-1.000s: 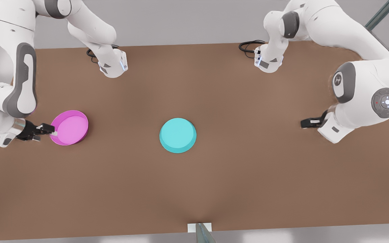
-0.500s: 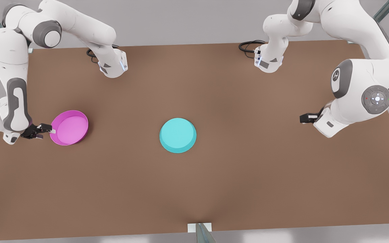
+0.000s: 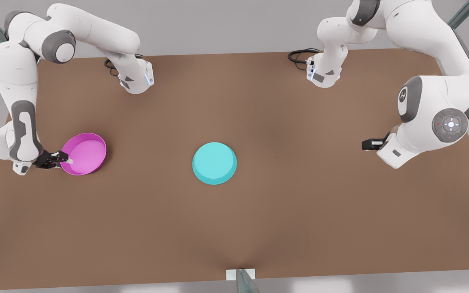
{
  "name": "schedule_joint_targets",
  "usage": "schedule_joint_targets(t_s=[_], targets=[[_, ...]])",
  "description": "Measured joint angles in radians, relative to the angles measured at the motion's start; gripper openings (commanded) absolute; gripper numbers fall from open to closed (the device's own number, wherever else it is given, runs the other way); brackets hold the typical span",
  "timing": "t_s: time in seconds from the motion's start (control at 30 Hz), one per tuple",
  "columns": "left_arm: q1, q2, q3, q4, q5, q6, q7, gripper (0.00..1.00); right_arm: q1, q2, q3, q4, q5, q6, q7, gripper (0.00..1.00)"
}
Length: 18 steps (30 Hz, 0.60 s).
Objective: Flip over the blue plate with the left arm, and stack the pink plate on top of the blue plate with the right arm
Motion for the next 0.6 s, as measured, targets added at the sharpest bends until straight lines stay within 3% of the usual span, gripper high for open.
schedule_joint_targets(t_s=[0.33,0.6], targets=[[-0.002,0.002,0.001,0.0,0.001,-0.002,0.0,1.0,-0.003,0.003,0.002,-0.015,0.0,0.018,-0.003,0.44],[-0.006,0.002,0.0,-0.001,0.013,-0.001,0.0,1.0,-0.005,0.002,0.003,-0.015,0.0,0.02,-0.018,0.22]])
